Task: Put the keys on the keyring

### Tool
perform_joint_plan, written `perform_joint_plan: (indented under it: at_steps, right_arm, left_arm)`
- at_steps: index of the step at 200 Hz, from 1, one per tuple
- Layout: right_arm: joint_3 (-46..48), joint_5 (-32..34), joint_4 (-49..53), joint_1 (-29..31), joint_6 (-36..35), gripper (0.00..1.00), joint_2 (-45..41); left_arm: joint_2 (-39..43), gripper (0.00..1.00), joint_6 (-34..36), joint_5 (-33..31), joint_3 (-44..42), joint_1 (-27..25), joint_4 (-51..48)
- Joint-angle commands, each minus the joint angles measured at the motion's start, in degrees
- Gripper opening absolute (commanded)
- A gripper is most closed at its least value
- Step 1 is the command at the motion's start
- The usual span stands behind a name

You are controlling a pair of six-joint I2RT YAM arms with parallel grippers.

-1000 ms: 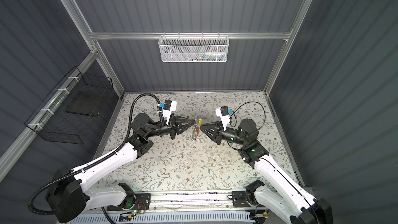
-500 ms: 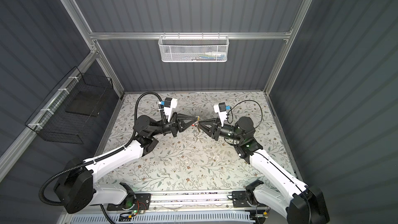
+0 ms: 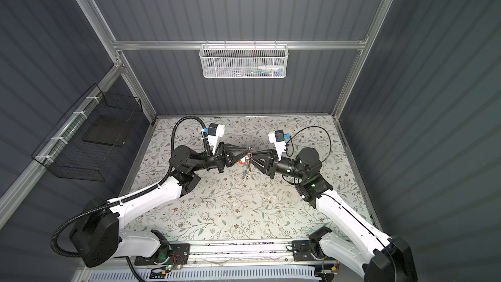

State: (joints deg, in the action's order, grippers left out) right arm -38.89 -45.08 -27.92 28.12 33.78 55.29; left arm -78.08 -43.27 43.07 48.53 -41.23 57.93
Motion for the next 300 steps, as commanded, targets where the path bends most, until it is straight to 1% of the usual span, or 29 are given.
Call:
perform_joint_plan:
  at_steps: [1,27,54,76,115,133,170,184,198,200,203,246,300]
  right_arm:
    - [1.0,4.1,5.3,0.1,-5.3,0.31,-4.5]
    - [2.1,8.1,9.7,0.1,-8.2,0.33,-8.8]
    - [2.9,9.2,10.6,0.3,-8.9,0.33,-10.8]
    - [2.0,9.9,11.6,1.3,-9.9,0.33,-10.4]
    - [-0.8,17.3,16.0,6.1,-16.1,0.32,-9.8]
    - [-1.7,19.5,17.2,7.8,-18.1,0.32,-9.1]
    - [-2.6,23.2,18.3,9.6,-20.1,0.32,-8.4]
    - [-3.3,25.1,19.2,10.3,-20.9,0.3,-8.1]
    - [-3.9,25.2,19.6,11.1,-21.9,0.29,-7.6]
    - [-4.0,26.8,19.7,11.2,-22.0,0.29,-7.6]
    - [-4.1,27.4,19.8,11.4,-22.2,0.29,-7.4]
    - [-4.7,29.0,19.4,12.0,-23.3,0.32,-6.6]
    - [-4.6,28.1,18.0,12.2,-23.6,0.27,-5.7]
  left_arm:
    - [1.6,0.0,2.3,-0.3,0.6,-0.3,-1.6]
    - [1.6,0.0,2.9,-0.3,1.0,-0.3,-2.4]
    - [1.2,0.0,2.8,-0.1,1.5,-0.3,-2.5]
    - [0.8,0.0,2.5,0.1,1.8,-0.3,-2.3]
    - [0.9,0.0,2.6,0.3,2.1,-0.3,-2.8]
    - [1.1,0.0,2.7,0.3,2.2,-0.3,-3.1]
    - [1.2,0.0,2.8,0.6,2.4,-0.3,-3.5]
    - [1.2,0.0,2.8,0.7,2.4,-0.3,-3.5]
    - [1.1,0.0,2.7,0.8,2.5,-0.3,-3.5]
    - [1.2,0.0,2.7,0.9,2.5,-0.3,-3.5]
    - [1.0,0.0,2.7,0.9,2.5,-0.3,-3.5]
    - [0.8,0.0,2.5,1.2,2.5,-0.3,-3.4]
    - [0.8,0.0,2.4,1.4,2.5,-0.3,-3.3]
